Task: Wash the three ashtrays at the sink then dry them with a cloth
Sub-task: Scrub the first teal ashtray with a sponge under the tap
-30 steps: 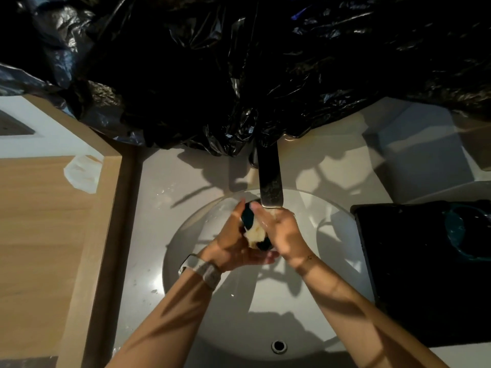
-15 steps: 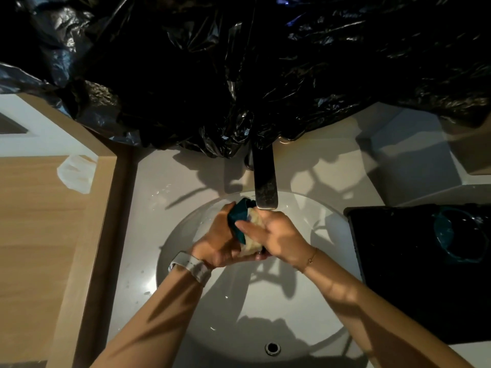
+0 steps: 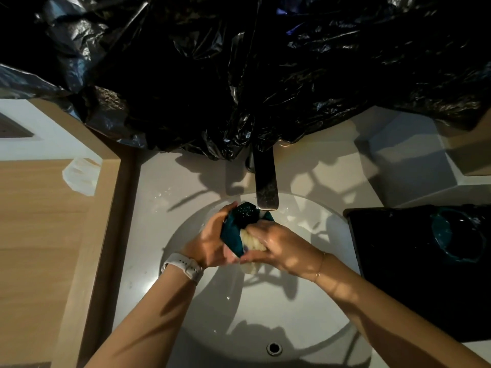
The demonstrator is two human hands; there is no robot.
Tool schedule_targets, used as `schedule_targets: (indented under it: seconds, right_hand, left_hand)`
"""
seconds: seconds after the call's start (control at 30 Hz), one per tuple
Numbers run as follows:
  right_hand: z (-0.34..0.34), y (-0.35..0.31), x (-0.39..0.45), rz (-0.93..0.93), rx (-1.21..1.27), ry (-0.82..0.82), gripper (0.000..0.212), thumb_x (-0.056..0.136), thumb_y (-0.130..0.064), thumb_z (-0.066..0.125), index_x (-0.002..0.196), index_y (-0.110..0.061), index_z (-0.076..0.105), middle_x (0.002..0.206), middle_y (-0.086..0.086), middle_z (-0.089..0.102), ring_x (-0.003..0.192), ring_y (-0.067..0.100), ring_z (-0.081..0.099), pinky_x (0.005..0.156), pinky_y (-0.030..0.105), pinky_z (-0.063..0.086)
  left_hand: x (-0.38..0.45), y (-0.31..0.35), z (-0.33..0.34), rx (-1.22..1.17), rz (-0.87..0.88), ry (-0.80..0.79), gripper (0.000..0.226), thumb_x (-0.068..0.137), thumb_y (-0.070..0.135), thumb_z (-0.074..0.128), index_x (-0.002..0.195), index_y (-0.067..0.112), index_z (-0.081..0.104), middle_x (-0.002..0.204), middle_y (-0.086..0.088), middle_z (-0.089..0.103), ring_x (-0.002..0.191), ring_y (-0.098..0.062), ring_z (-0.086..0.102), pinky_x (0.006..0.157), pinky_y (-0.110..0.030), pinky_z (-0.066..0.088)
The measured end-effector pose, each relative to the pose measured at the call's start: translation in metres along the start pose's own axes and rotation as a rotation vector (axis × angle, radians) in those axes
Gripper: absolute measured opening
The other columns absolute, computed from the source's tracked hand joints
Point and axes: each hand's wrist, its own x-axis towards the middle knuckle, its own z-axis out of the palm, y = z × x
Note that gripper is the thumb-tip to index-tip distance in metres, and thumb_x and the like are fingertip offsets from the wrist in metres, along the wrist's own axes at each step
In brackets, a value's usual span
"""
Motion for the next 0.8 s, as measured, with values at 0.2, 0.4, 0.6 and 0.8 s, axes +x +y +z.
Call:
schedule_targets:
  seconds: [0.2,0.4,0.6,0.8]
  right_hand:
    - [0.016,0.004,-0.007,-0.071,-0.175,0.073,0.063,0.091,-0.061,0.039,0.117,-0.008,0.061,0.11,0.005,0.064,0.104,0.018,0.051,0.096,0.025,0.037]
    - [0.014,-0.015,-0.043,0.248,0.837,0.607,0.043,0.102,-0.037,0.043,0.092,0.004,0.047,0.081,0.015,0.049,0.081,0.019,0.053,0.079,0.03,0.043]
    - [0.025,-0.008,-0.062,0.519,1.501,0.55,0.027,0.081,-0.04,0.07,0.087,-0.015,0.063,0.098,0.013,0.067,0.101,0.035,0.064,0.096,0.048,0.046]
    - [0.038,-0.018,-0.052,0.608,1.212,0.735,0.014,0.089,-0.008,0.065,0.082,-0.013,0.054,0.069,0.001,0.059,0.056,0.015,0.059,0.064,0.039,0.051]
  left_hand:
    - [-0.015,-0.013,-0.01,0.393,0.248,0.025,0.06,0.083,0.063,0.065,0.114,0.012,0.071,0.102,-0.028,0.057,0.087,-0.043,0.049,0.077,-0.048,0.048]
    - [-0.026,-0.022,0.005,0.668,0.546,0.365,0.032,0.087,0.024,0.074,0.115,0.012,0.064,0.094,0.002,0.073,0.092,-0.021,0.07,0.08,-0.032,0.059]
    - [-0.051,-0.029,-0.001,1.165,0.826,0.523,0.064,0.079,0.033,0.08,0.134,0.032,0.047,0.102,0.013,0.067,0.093,-0.009,0.066,0.078,-0.012,0.05]
    - [-0.07,-0.023,-0.011,1.689,1.236,0.521,0.076,0.073,0.041,0.074,0.14,0.034,0.037,0.109,0.0,0.072,0.082,-0.023,0.071,0.066,-0.03,0.06]
